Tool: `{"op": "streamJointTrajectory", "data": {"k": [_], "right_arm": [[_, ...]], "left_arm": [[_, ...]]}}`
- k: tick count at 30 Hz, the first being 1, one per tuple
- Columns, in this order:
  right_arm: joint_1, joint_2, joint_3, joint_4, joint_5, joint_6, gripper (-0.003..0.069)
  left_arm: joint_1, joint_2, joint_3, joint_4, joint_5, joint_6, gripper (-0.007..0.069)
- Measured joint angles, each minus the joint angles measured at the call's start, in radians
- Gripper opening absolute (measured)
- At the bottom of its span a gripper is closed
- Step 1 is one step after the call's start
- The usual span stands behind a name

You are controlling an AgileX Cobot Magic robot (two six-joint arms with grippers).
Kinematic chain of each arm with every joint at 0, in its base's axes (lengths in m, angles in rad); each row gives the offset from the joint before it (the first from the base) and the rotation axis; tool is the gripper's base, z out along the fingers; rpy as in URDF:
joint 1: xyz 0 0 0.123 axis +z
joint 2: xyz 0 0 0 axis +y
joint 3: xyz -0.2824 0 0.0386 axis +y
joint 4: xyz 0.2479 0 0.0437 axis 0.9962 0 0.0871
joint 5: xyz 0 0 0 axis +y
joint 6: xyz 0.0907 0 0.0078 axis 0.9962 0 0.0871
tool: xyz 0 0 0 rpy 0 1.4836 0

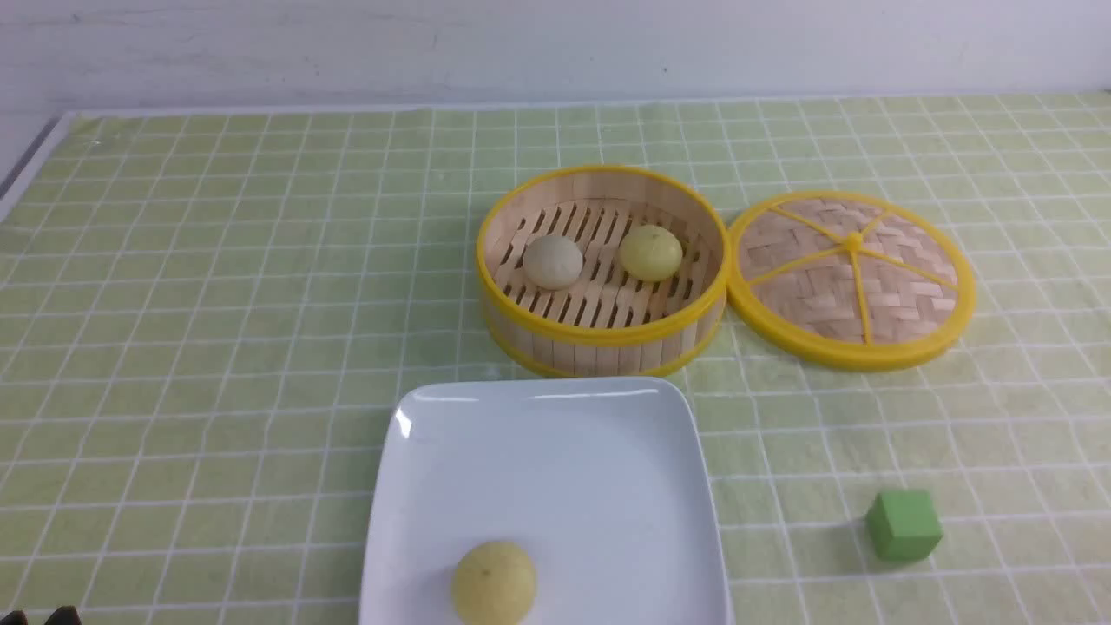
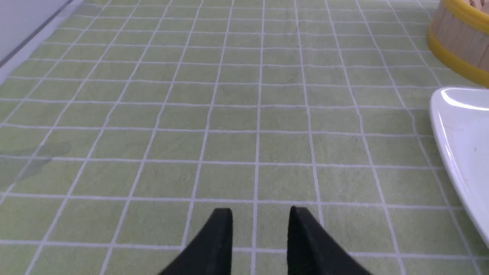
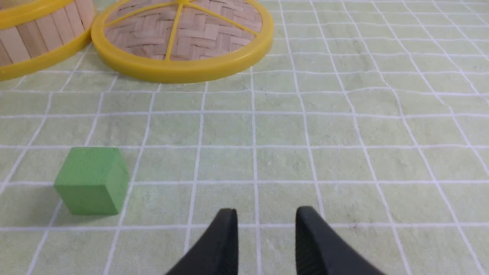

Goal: Put the steamed buns into the plate on the green tablecloth.
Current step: 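Reach toward a bun in the bamboo steamer with the right gripper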

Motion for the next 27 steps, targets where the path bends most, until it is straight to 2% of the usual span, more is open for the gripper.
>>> {"op": "streamJointTrajectory", "data": {"k": [27], "right_arm": [[0.000,0.000,0.000,0.000,0.000,0.000,0.0240]], "left_arm": [[0.000,0.000,0.000,0.035,0.001,0.000,0.0240]]}}
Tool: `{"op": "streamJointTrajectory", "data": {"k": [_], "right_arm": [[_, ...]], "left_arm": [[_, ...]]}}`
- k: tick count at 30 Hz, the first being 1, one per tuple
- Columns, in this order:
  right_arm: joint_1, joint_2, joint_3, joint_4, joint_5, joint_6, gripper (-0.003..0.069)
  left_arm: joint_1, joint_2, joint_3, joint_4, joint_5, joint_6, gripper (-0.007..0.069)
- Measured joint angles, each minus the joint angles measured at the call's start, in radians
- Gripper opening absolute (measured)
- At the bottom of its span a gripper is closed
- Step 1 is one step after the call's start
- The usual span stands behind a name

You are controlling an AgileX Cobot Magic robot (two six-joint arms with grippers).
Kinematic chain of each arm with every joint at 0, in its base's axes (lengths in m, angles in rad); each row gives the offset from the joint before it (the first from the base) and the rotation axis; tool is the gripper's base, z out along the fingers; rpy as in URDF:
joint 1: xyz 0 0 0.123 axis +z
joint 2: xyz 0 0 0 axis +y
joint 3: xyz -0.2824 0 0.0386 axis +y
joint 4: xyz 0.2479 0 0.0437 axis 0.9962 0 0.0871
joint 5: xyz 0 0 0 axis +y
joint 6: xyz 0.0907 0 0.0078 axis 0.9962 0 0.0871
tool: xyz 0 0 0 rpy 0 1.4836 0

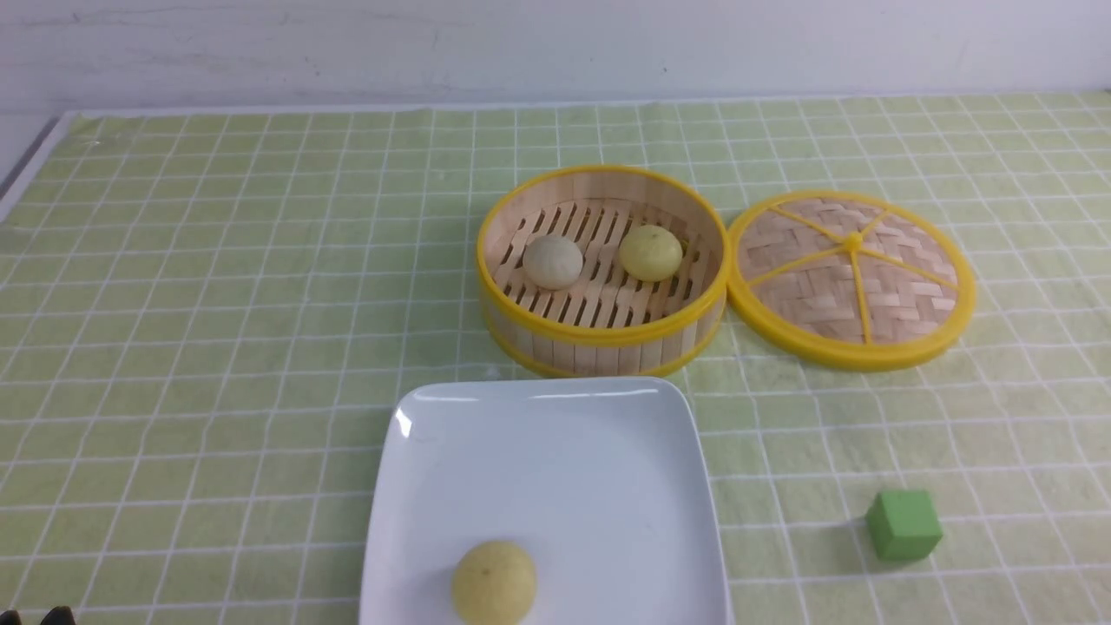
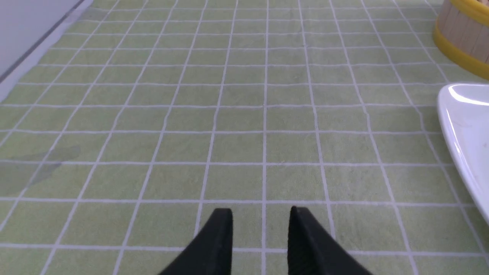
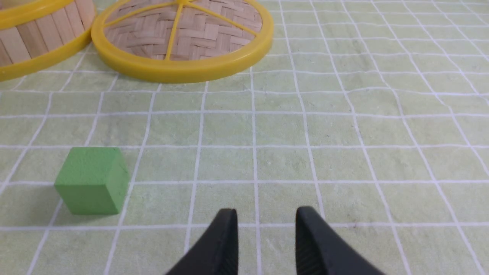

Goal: Put the steamed buns into the plate on the green tablecloth.
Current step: 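Reach toward a bun in the bamboo steamer with the right gripper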

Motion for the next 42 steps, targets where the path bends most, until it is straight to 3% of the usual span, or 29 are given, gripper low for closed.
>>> {"op": "streamJointTrajectory", "data": {"k": [23,25,28,32,35,39,42], "right_arm": [[0.000,0.000,0.000,0.000,0.000,0.000,0.0240],[0.000,0.000,0.000,0.000,0.000,-0.001,0.0240],[0.000,0.000,0.000,0.010,-0.011,0.005,0.0240],[0.000,0.000,0.008,0.251,-0.047,0.165,0.0240],[0.000,0.000,0.008,0.465,-0.066,0.318,0.0240],[0.000,0.000,0.008,0.652,-0.077,0.410,0.0240],[0.000,0.000,0.008,0.687,-0.113,0.420,0.0240]], "left_arm": [[0.000,0.000,0.000,0.008,0.000,-0.004,0.0240],[0.000,0.000,0.000,-0.041,0.000,-0.046,0.0240],[0.000,0.000,0.000,-0.275,-0.009,-0.244,0.0240],[0.000,0.000,0.002,-0.566,-0.008,-0.507,0.0240],[0.000,0.000,0.002,-0.666,-0.008,-0.612,0.0240],[0.000,0.000,0.002,-0.701,-0.019,-0.660,0.0240],[0.000,0.000,-0.001,-0.739,-0.030,-0.658,0.0240]]}}
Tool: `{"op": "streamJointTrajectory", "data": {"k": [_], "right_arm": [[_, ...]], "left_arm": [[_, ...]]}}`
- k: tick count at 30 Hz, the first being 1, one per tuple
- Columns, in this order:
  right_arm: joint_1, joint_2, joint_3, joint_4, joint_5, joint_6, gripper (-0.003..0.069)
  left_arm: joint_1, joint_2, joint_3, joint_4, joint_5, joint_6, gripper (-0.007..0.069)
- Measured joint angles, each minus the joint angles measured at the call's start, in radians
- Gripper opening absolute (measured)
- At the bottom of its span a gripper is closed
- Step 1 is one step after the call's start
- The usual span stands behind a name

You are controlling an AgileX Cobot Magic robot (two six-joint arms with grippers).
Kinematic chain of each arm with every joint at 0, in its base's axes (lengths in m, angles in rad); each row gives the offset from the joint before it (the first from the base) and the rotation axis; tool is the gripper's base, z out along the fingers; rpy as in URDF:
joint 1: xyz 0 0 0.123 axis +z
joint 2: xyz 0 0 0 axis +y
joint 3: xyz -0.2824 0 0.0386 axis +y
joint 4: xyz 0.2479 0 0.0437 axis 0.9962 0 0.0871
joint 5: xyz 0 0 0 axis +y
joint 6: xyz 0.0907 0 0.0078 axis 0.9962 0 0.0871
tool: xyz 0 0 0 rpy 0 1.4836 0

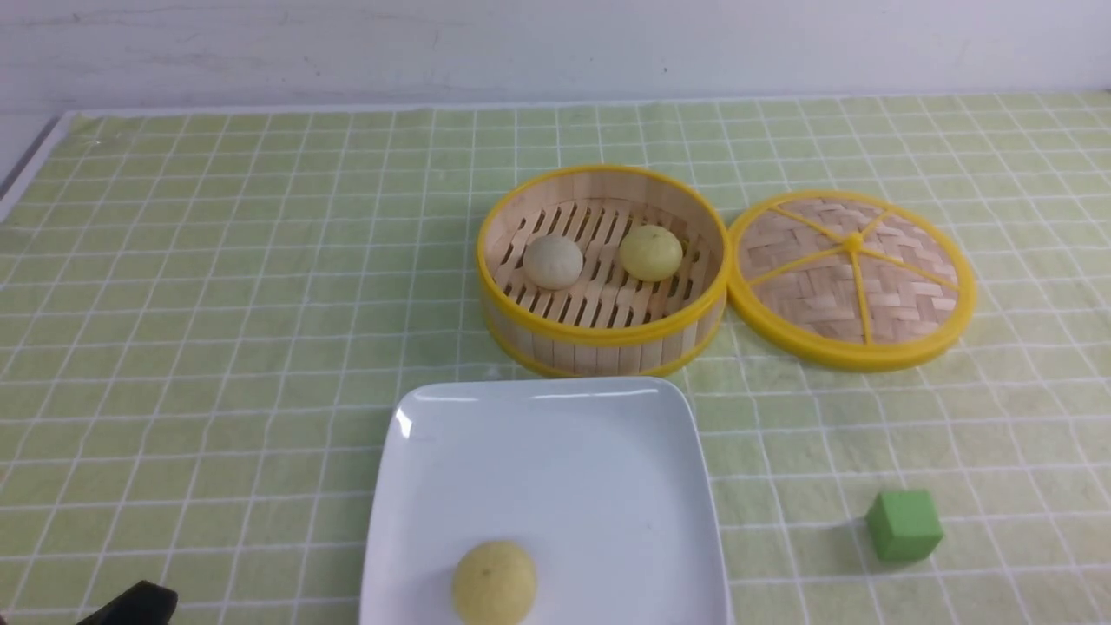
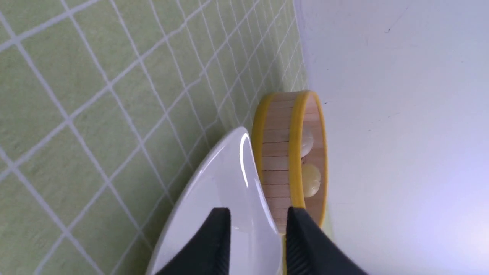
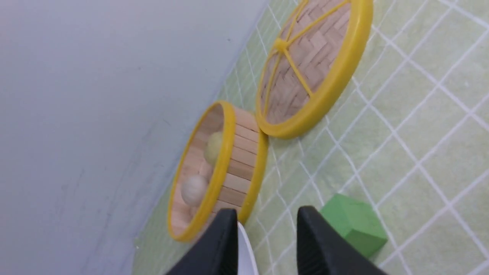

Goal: Put the steamed buns into the plate on the green tablecloth.
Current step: 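Reach toward a bun in the bamboo steamer with the right gripper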

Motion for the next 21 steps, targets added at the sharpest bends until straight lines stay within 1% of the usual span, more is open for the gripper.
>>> {"op": "streamJointTrajectory", "data": {"k": [1,2,4,5,6,7,8,9,10,11,12,13,14,16,18,20,21], "right_arm": [[0.000,0.000,0.000,0.001,-0.006,0.000,0.0240],[0.000,0.000,-0.006,0.003,-0.021,-0.002,0.0239],[0.000,0.000,-0.043,-0.008,-0.023,-0.035,0.0225],[0.000,0.004,-0.078,-0.024,-0.023,-0.070,0.0210],[0.000,0.018,-0.121,-0.051,-0.022,-0.113,0.0187],[0.000,0.033,-0.158,-0.080,-0.019,-0.151,0.0170],[0.000,0.086,-0.215,-0.135,0.004,-0.208,0.0123],[0.000,0.126,-0.262,-0.177,0.028,-0.247,0.0093],[0.000,0.138,-0.262,-0.189,0.036,-0.247,0.0085],[0.000,0.243,-0.343,-0.292,0.115,-0.272,0.0025],[0.000,0.319,-0.386,-0.347,0.179,-0.267,0.0000],[0.000,0.334,-0.394,-0.347,0.194,-0.264,-0.0002],[0.000,0.485,-0.457,-0.438,0.333,-0.229,-0.0010],[0.000,0.656,-0.527,-0.504,0.473,-0.195,-0.0011],[0.000,0.771,-0.579,-0.509,0.541,-0.200,-0.0011],[0.017,0.940,-0.653,-0.435,0.592,-0.284,-0.0011],[0.021,0.954,-0.653,-0.435,0.594,-0.296,-0.0011]], "left_arm": [[0.000,0.000,-0.002,0.000,0.000,0.000,0.0240],[0.000,0.000,-0.045,-0.002,0.014,0.075,0.0236],[-0.001,0.000,-0.119,0.001,0.030,0.169,0.0215],[-0.001,0.000,-0.174,0.009,0.041,0.232,0.0193],[-0.001,0.010,-0.244,0.022,0.060,0.302,0.0156],[-0.001,0.023,-0.289,0.030,0.073,0.343,0.0134],[-0.001,0.065,-0.342,0.049,0.113,0.387,0.0086],[-0.001,0.102,-0.389,0.067,0.151,0.425,0.0055],[-0.001,0.124,-0.397,0.076,0.172,0.432,0.0043],[-0.001,0.208,-0.454,0.114,0.273,0.470,0.0012],[-0.001,0.274,-0.480,0.137,0.342,0.483,0.0003],[-0.001,0.315,-0.489,0.147,0.370,0.486,0.0002],[-0.001,0.410,-0.511,0.178,0.460,0.493,0.0002],[-0.002,0.539,-0.531,0.209,0.553,0.500,0.0002],[-0.003,0.632,-0.544,0.221,0.593,0.521,0.0002],[-0.003,0.733,-0.557,0.219,0.606,0.567,0.0002],[-0.003,0.752,-0.559,0.218,0.606,0.573,0.0002]]}}
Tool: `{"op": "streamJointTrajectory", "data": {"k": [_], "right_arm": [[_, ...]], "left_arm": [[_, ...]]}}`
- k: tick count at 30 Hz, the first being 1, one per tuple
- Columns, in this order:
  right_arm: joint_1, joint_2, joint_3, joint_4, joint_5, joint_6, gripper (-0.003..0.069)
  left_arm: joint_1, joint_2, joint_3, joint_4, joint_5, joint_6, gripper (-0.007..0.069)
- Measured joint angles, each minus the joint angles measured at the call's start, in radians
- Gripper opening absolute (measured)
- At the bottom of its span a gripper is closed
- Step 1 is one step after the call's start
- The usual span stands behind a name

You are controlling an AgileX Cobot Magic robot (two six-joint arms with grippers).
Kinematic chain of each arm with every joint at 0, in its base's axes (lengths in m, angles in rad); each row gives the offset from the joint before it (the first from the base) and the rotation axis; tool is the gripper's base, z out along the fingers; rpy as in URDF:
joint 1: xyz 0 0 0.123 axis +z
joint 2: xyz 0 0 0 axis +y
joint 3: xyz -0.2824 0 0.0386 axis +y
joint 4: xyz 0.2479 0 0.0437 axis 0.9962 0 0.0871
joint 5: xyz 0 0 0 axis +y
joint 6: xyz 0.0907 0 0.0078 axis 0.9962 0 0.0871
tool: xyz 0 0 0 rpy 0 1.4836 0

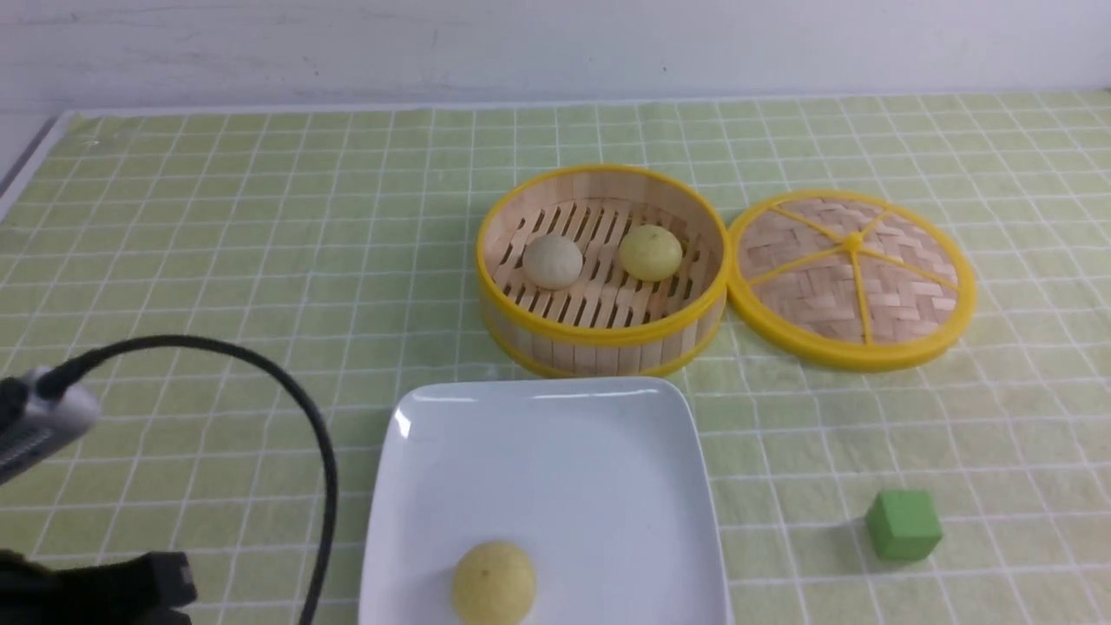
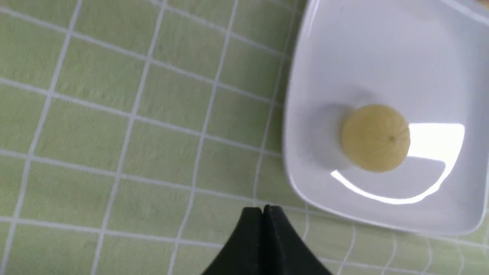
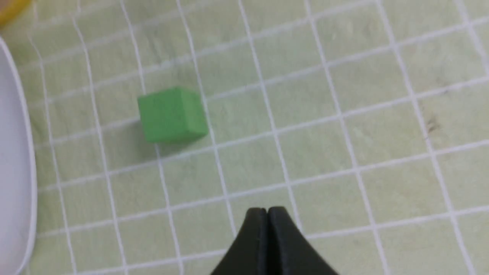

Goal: Put the steamed buns into the plate on the green tablecloth.
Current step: 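Reach toward a bun in the bamboo steamer with the right gripper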

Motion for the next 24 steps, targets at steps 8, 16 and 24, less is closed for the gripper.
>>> {"op": "streamJointTrajectory", "data": {"k": [8,16,24], "right_arm": [[0.298,0.591,-0.429,0.428,0.020,-0.484,0.0001],[0.397,0.967,-0.971,0.160,0.063,-0.279,0.0052],[0.491,1.239,-1.489,-0.256,0.236,0.026,0.0161]], "left_arm": [[0.000,0.196,-0.020,-0.074,-0.039,0.175,0.0002],[0.000,0.201,-0.020,-0.072,-0.042,0.182,0.0007],[0.000,0.201,-0.021,-0.071,-0.041,0.182,0.0020]]}}
